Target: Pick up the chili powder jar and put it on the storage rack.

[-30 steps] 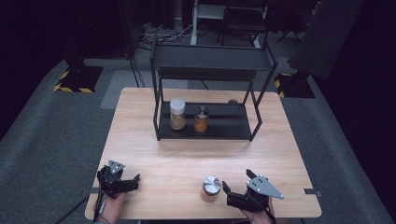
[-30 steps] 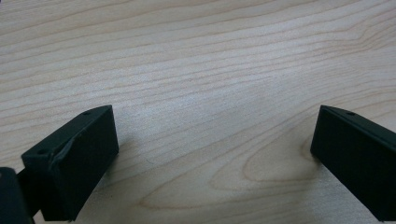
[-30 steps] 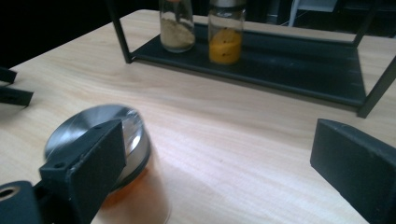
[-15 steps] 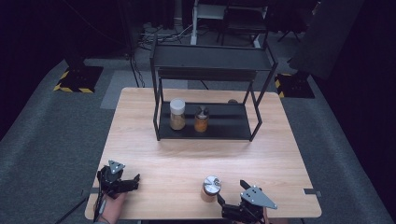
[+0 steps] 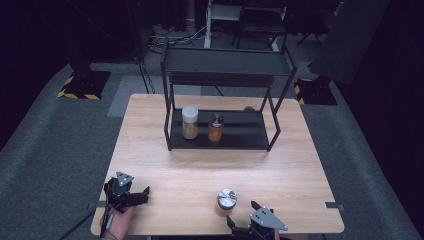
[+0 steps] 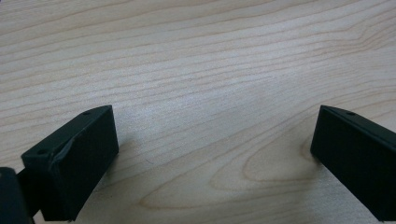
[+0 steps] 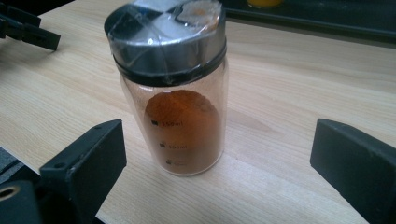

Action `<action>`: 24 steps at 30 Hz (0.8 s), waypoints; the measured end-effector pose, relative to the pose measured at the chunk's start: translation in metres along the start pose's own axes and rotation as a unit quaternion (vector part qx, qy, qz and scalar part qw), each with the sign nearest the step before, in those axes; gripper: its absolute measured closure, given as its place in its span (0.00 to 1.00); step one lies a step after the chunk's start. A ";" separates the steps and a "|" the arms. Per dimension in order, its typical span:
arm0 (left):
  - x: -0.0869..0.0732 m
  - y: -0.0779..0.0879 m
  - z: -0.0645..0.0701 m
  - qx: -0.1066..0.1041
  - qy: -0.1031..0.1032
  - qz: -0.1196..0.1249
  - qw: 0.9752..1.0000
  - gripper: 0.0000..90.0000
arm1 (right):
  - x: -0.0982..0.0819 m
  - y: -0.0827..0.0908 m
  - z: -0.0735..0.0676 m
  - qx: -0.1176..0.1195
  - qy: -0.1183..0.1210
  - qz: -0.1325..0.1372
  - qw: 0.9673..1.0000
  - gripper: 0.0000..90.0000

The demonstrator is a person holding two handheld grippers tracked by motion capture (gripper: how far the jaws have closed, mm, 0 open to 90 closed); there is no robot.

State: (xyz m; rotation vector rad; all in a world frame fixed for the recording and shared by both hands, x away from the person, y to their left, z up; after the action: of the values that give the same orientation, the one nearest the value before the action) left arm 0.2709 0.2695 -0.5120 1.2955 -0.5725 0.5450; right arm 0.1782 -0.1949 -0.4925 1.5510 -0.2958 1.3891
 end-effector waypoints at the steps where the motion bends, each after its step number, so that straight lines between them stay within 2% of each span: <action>1: 0.000 0.000 0.000 0.000 0.000 0.000 1.000 0.01 | -0.001 -0.001 -0.001 0.000 0.000 -0.001 1.000 0.03; 11: 0.000 0.000 0.000 0.000 0.000 0.000 1.000 0.01 | -0.005 -0.013 -0.006 -0.004 0.007 -0.004 1.000 0.04; 24: 0.000 0.000 0.000 -0.001 0.000 -0.001 1.000 0.01 | -0.002 -0.031 -0.016 0.009 0.007 -0.002 1.000 0.05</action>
State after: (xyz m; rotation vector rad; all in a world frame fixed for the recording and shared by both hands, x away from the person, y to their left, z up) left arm 0.2708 0.2694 -0.5119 1.2942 -0.5726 0.5429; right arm 0.1907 -0.1687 -0.5121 1.5537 -0.2725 1.4031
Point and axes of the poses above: each handheld gripper's, and its own axes: y roughly backward along the jaws, x roughly out of its top, z roughly to its right, the point moved 8 cm from there along -y, roughly forward along the jaws, and after that the axes turned 13 degrees about y, right-handed, at the moved point
